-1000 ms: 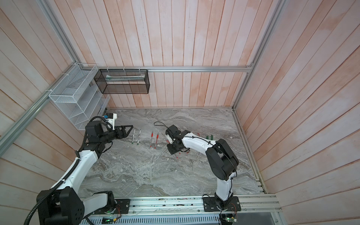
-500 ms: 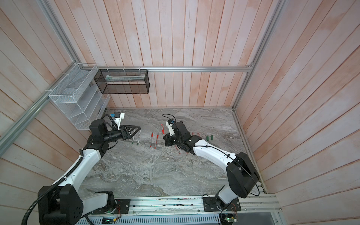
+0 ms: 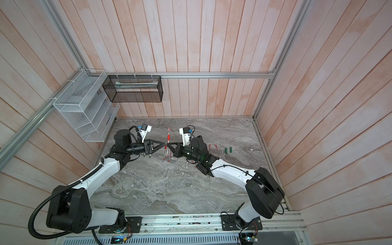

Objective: Open the pen caps
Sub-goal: 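Raise the red pen toward the left gripper while the left gripper reaches its body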

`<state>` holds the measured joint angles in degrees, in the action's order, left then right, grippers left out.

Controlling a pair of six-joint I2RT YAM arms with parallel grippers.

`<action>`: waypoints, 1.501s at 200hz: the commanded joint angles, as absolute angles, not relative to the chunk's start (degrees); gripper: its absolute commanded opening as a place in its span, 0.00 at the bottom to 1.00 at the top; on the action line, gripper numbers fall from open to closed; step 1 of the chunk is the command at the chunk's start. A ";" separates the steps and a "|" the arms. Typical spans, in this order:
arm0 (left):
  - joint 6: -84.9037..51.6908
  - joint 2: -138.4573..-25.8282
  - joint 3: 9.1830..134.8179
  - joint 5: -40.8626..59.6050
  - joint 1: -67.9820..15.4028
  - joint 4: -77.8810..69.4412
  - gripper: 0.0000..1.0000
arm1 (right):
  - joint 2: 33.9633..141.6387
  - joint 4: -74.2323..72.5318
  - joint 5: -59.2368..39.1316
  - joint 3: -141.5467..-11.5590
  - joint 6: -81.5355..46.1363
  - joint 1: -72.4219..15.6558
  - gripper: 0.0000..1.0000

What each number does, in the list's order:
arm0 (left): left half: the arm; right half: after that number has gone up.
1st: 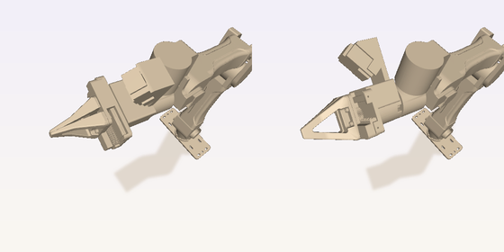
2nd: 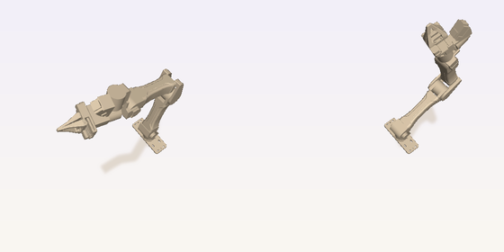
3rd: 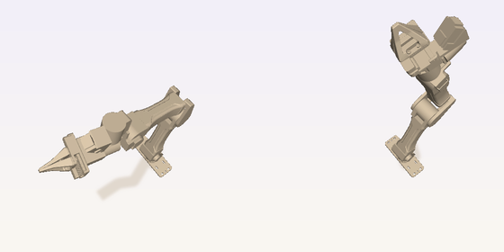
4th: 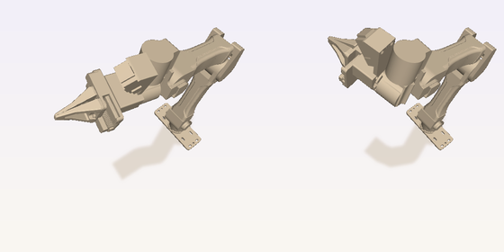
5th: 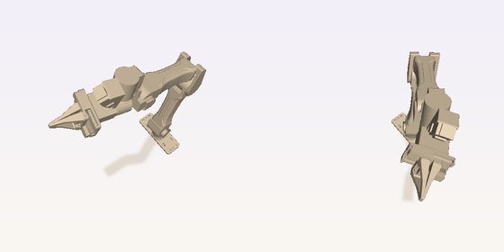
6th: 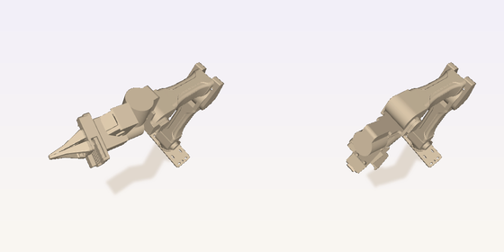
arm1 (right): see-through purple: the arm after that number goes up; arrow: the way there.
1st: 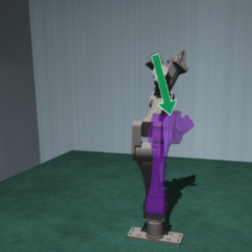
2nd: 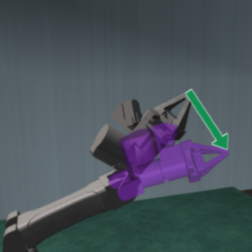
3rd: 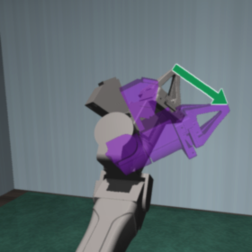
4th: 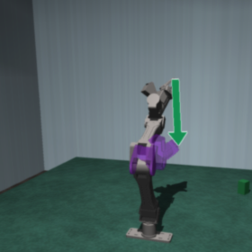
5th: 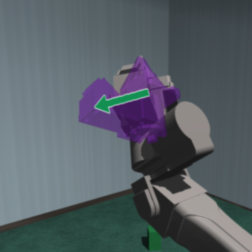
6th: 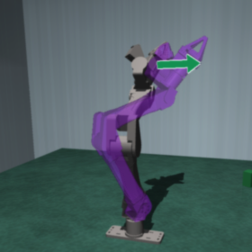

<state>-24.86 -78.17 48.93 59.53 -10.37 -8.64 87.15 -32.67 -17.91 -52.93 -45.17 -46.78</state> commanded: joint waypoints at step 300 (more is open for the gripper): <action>9.98 -78.64 58.99 23.60 -22.02 14.69 0.00 | 87.41 -30.86 -6.36 -56.85 -63.62 -45.44 0.34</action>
<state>5.89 -79.05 57.49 31.16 -22.41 12.64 85.17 -32.51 -9.02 -54.87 -57.98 -45.30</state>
